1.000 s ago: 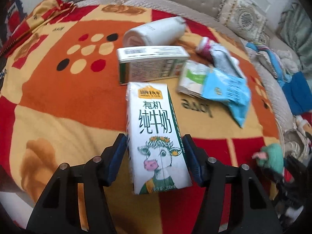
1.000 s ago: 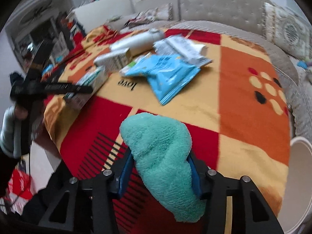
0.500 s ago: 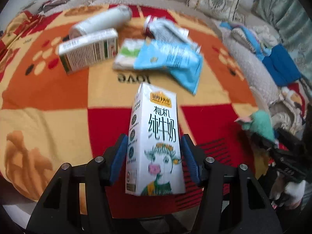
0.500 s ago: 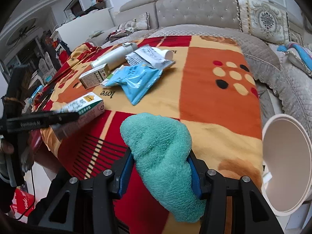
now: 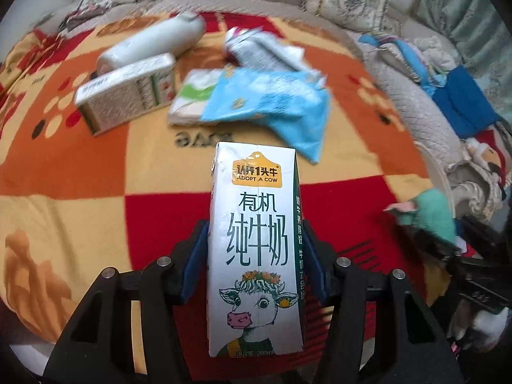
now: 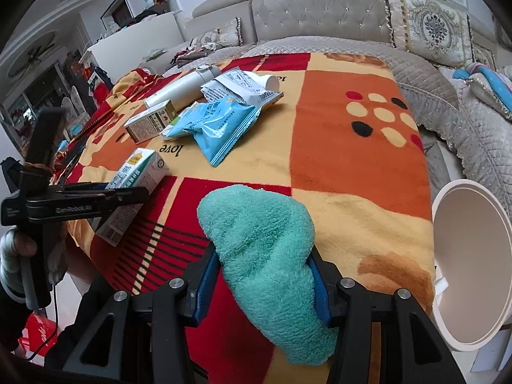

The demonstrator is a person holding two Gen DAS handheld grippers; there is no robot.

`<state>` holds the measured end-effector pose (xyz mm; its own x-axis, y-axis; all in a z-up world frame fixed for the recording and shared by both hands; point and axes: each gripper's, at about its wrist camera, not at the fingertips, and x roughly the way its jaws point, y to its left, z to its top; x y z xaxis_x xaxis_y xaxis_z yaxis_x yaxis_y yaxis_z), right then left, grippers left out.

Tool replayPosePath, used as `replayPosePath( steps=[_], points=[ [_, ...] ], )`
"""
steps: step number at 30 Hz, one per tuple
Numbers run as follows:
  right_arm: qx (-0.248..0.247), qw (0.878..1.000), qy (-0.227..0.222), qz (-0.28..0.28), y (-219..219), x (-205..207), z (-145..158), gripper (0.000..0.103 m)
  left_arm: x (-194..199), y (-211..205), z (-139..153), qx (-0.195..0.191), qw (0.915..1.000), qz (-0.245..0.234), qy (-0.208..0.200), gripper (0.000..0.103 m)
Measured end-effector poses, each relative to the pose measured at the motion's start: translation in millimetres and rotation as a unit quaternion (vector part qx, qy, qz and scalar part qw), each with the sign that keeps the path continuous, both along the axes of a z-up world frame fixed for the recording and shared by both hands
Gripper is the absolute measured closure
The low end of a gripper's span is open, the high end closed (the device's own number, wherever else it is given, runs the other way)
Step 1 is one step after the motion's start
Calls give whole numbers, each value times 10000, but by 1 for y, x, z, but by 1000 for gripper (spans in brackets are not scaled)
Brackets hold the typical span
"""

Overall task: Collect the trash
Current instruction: 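Carry the towel and carton over the white bin and open both tools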

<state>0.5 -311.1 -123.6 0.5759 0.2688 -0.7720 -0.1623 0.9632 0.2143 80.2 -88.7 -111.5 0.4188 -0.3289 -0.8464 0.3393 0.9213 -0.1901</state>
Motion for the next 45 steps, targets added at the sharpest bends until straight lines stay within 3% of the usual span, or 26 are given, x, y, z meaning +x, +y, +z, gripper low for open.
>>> replayPosePath(
  steps=[9, 16, 32, 42, 44, 45],
  points=[
    [-16, 9992, -184, -343, -24, -9, 12, 54, -8, -57, 19, -230, 9985, -487, -136, 49],
    [-135, 9948, -281, -967, -73, -21, 22, 54, -15, -122, 23, -223, 9951, -943, -222, 49],
    [-20, 9654, 173, -2601, -206, -54, -7, 53, -19, -264, 17, -370, 9811, -1900, -63, 49],
    [189, 9467, 510, -3175, -244, -55, -37, 49, -12, -322, 0, -637, 9744, -2142, 255, 48],
    [305, 9435, 524, -3258, -250, -56, -39, 48, -9, -325, -2, -761, 9734, -2135, 339, 41],
    [356, 9415, 537, -3308, -252, -56, -40, 43, -7, -325, -3, -829, 9725, -2142, 384, 38]
  ],
)
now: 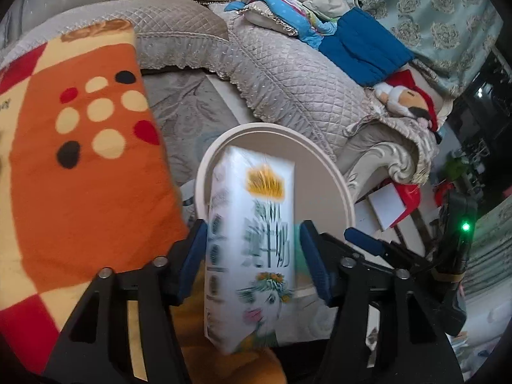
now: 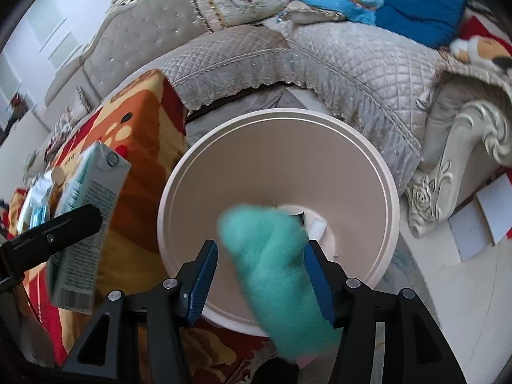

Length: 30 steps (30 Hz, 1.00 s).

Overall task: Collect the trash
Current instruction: 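Carry the towel and carton over the white bin and open both tools, then move both tools back over the blanket toward the remaining packets and boxes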

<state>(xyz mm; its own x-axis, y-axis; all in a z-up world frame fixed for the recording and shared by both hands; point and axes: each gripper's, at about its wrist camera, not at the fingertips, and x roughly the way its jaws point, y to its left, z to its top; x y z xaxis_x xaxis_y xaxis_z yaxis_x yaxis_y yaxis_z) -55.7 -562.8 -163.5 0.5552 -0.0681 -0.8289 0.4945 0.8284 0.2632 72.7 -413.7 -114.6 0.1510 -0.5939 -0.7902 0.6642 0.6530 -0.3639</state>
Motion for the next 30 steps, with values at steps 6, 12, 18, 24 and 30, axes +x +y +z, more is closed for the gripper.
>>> replayPosePath(
  steps=[6, 12, 18, 24, 30],
  points=[
    [51, 9999, 3, -119, -4, -8, 0, 30, 0, 5, 3, -103, 9999, -14, 19, 32],
    [-55, 10000, 9, -18, 4, -9, 5, 30, -2, 18, 8, -15, 9997, 158, -201, 32],
    [-271, 9996, -8, 120, 19, -3, 11, 30, -2, 32, 8, 95, 9984, 361, -429, 32],
    [-502, 9987, -39, 88, 29, -1, 19, 30, -3, 41, 7, 194, 9967, 523, -582, 32],
    [-651, 9978, -76, 34, 38, 1, 26, 30, -3, 58, 13, 237, 9938, 746, -784, 32]
  ],
)
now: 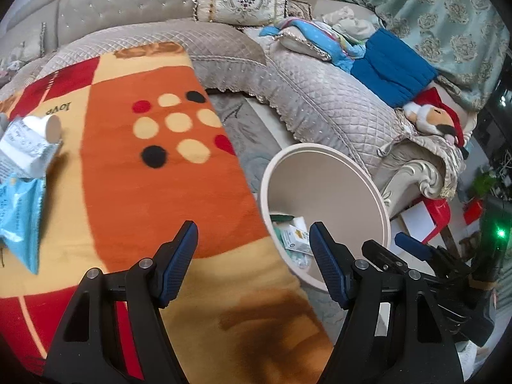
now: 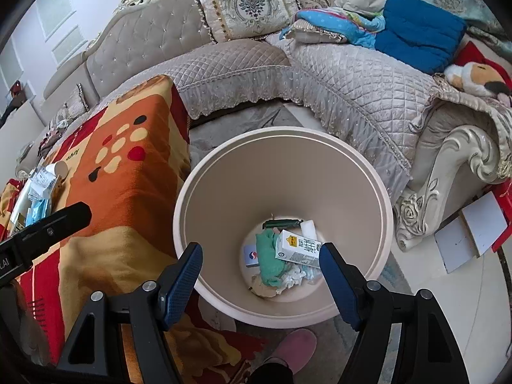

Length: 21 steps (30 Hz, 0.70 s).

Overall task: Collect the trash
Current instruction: 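Move both tools back over the blanket toward the remaining packets and boxes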

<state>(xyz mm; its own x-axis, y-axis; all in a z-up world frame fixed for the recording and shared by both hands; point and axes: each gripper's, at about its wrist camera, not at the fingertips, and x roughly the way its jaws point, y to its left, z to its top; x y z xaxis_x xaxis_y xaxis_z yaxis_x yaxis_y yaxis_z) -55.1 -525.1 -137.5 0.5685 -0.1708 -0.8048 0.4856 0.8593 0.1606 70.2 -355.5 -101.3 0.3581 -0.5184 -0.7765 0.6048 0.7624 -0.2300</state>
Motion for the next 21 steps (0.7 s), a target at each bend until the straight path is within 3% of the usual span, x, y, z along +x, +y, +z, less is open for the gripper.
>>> replayPosePath(
  steps=[11, 21],
  points=[
    [-428, 9987, -76, 257, 41, 10, 21, 30, 4, 62, 4, 110, 9986, 445, -254, 32],
    [-396, 9957, -240, 805, 96, 36, 34, 29, 14, 151, 2, 241, 9933, 1088, -298, 32]
  ],
)
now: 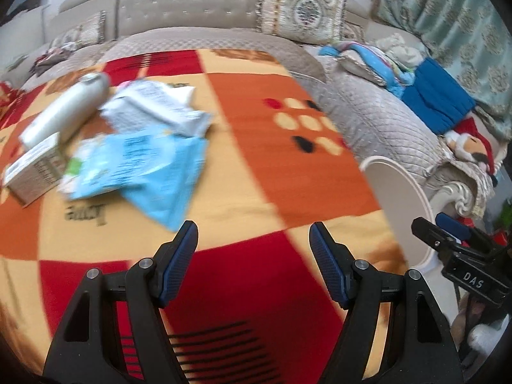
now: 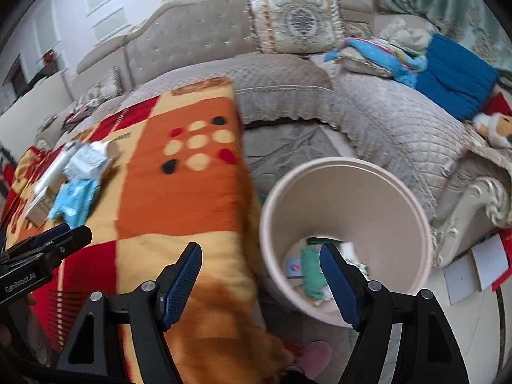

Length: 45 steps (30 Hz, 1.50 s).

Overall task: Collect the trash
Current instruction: 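Move both tools back over the blanket toward the remaining packets and boxes, then grasp the rainbow-label medicine box with the left tool while the right tool grasps the blue snack packet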

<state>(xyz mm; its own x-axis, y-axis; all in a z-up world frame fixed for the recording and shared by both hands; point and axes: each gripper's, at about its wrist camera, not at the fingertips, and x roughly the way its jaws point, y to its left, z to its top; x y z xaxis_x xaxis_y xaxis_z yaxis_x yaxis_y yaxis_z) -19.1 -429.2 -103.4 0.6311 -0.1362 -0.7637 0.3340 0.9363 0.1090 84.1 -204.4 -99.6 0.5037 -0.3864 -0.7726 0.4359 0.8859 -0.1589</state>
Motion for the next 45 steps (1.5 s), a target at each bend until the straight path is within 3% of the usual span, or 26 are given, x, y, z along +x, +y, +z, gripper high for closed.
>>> replayPosePath(
  steps=[9, 14, 18, 21, 24, 27, 31, 36, 40, 45],
  points=[
    [429, 9943, 189, 953, 62, 39, -15, 29, 33, 108, 3, 74, 9982, 601, 11, 32],
    [407, 9905, 283, 1280, 94, 54, -19, 29, 63, 182, 8, 102, 9925, 1213, -79, 32],
    [457, 9876, 361, 1461, 110, 62, -22, 29, 94, 236, 13, 169, 9813, 1907, -222, 32],
    [457, 9867, 387, 1513, 118, 68, -21, 29, 123, 271, 8, 291, 9680, 2486, -163, 32],
    [458, 9858, 434, 1557, 125, 74, -23, 29, 149, 286, -5, 346, 9630, 2673, 52, 32],
    [501, 9850, 485, 1577, 128, 79, -24, 29, 160, 283, -21, 262, 9676, 2485, 368, 32],
    [631, 9838, 503, 1600, 129, 85, -26, 29, 138, 264, -29, -128, 9774, 1980, 726, 32],
    [986, 9800, 421, 1678, 129, 106, -22, 28, 101, 235, -15, -274, 9880, 1326, 739, 32],
    [1209, 9743, 363, 1864, 137, 129, -21, 27, 84, 226, 4, -488, 9912, 1063, 618, 32],
    [1473, 9675, 356, 2023, 145, 159, -31, 24, 90, 212, 12, -579, 9948, 691, 476, 27]
  ],
)
